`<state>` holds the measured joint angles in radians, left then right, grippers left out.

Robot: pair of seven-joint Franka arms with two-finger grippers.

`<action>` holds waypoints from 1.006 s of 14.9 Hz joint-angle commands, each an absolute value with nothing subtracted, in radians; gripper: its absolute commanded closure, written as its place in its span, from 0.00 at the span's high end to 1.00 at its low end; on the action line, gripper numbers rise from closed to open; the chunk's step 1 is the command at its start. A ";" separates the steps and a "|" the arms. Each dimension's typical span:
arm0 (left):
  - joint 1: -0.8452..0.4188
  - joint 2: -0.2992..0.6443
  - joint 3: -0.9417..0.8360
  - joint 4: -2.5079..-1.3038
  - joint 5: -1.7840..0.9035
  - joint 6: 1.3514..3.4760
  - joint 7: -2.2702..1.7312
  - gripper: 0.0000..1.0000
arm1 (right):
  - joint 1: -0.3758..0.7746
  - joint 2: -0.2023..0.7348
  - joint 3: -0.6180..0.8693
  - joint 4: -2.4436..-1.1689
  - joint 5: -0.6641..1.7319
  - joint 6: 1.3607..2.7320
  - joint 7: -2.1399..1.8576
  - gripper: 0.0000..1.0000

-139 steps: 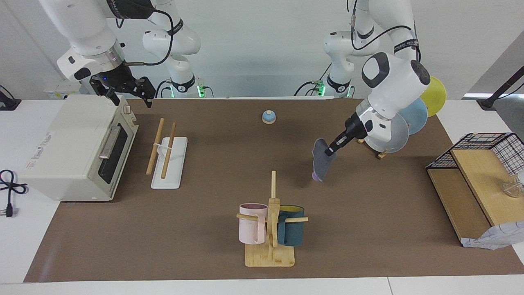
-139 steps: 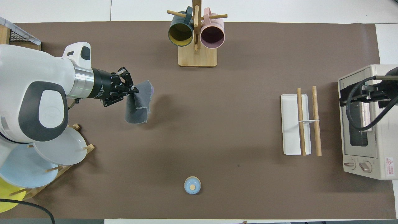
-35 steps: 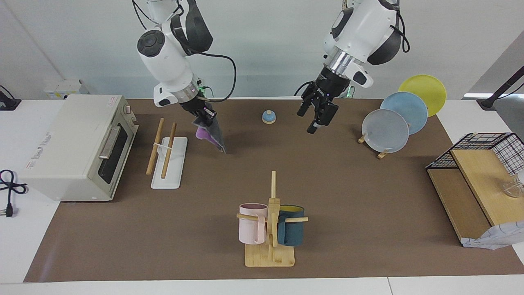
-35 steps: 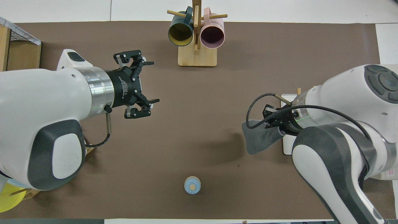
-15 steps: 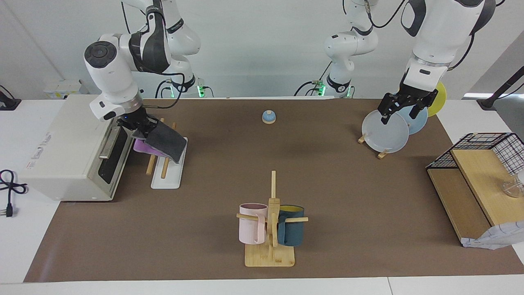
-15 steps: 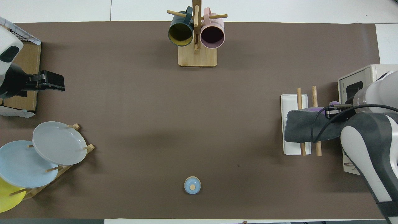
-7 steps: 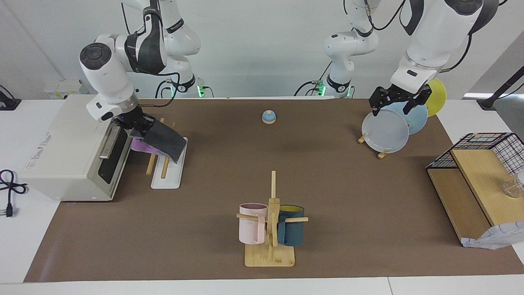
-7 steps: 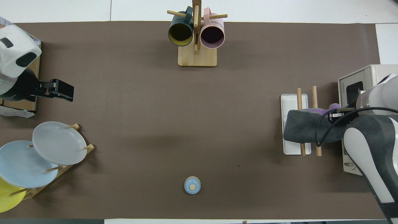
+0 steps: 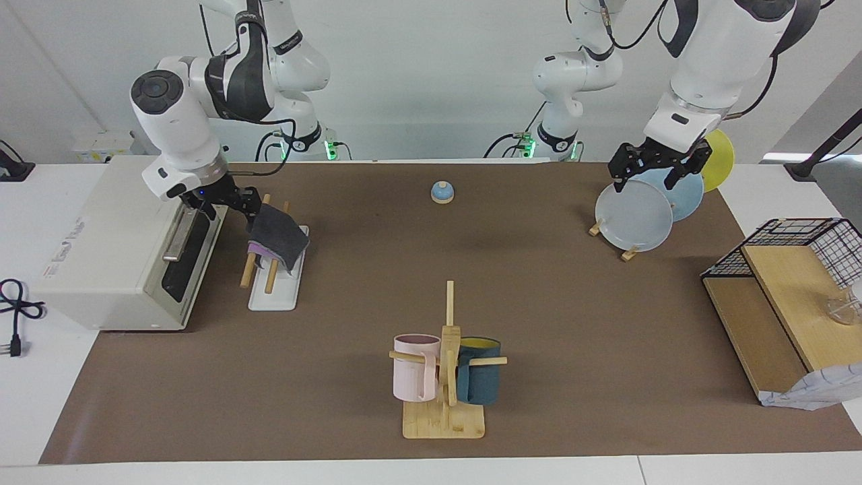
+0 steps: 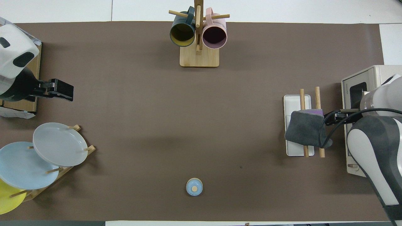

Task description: Fold towel and hang on rack

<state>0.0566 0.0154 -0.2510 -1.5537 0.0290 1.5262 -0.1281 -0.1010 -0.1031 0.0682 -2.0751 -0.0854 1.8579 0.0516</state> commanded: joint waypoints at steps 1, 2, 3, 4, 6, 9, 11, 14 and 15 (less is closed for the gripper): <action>0.051 -0.009 -0.226 -1.578 -0.020 1.526 -0.109 1.00 | -0.144 -0.127 0.075 -2.098 -0.098 1.865 0.040 1.00; 0.051 -0.009 -0.219 -1.578 -0.034 1.529 -0.109 1.00 | -0.144 -0.124 0.075 -2.091 -0.095 1.867 0.037 1.00; 0.048 -0.009 -0.210 -1.578 -0.034 1.529 -0.107 1.00 | -0.140 -0.123 0.075 -2.070 -0.095 1.861 0.038 1.00; 0.048 -0.009 -0.209 -1.578 -0.034 1.528 -0.107 1.00 | -0.135 -0.123 0.075 -2.047 -0.095 1.850 0.040 1.00; 0.048 -0.011 -0.209 -1.580 -0.034 1.535 -0.107 1.00 | -0.135 -0.107 0.077 -1.962 -0.088 1.797 0.040 1.00; 0.049 -0.011 -0.210 -1.580 -0.031 1.540 -0.109 1.00 | -0.137 -0.090 0.078 -1.810 -0.084 1.640 0.035 1.00; 0.051 -0.012 -0.212 -1.580 -0.026 1.539 -0.109 1.00 | -0.135 -0.107 0.080 -1.766 -0.060 1.580 0.034 1.00; 0.054 -0.011 -0.212 -1.575 -0.025 1.542 -0.086 1.00 | -0.132 -0.083 0.078 -1.726 -0.040 1.532 0.031 1.00; 0.060 -0.011 -0.212 -1.575 -0.025 1.539 -0.075 1.00 | -0.129 -0.080 0.086 -1.717 -0.040 1.529 0.029 1.00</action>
<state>0.0574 0.0119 -0.2231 -1.5537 -0.0204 1.5290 -0.1116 -0.1238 -0.1093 0.0759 -1.7500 -0.0627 1.5484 0.0516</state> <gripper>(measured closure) 0.000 0.000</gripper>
